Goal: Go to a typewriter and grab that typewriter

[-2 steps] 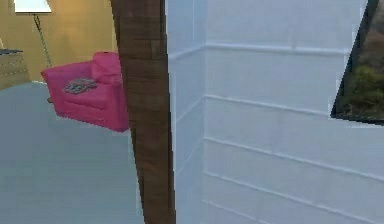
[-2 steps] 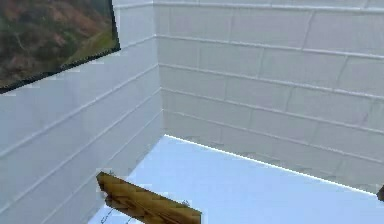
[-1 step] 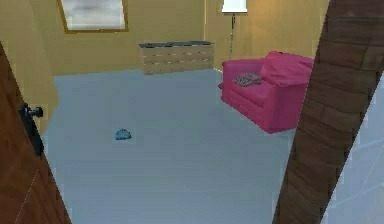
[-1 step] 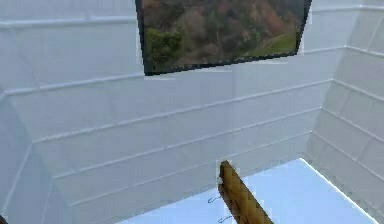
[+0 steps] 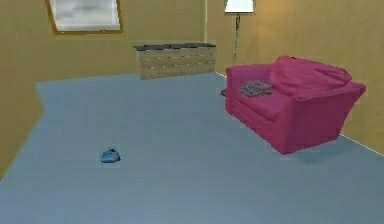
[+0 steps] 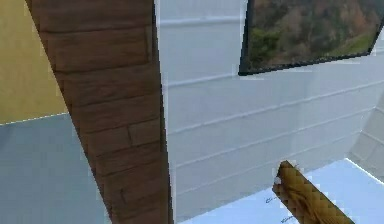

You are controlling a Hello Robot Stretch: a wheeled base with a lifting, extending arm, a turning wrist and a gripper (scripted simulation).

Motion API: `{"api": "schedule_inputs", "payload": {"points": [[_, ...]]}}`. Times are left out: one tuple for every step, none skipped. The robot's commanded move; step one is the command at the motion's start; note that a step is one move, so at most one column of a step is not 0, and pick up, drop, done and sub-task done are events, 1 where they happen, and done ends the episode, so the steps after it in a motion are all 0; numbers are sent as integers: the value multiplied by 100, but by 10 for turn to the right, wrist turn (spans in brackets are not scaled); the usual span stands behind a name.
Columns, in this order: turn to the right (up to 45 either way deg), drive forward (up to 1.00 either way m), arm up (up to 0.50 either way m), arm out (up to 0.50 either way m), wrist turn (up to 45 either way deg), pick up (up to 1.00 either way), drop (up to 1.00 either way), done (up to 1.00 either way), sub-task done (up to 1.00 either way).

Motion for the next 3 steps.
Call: {"api": "schedule_inputs", "payload": {"points": [[60,0,0,0,0,0,0,0,0],[30,0,0,0,0,0,0,0,0],[0,100,0,0,0,0,0,0,0]]}}
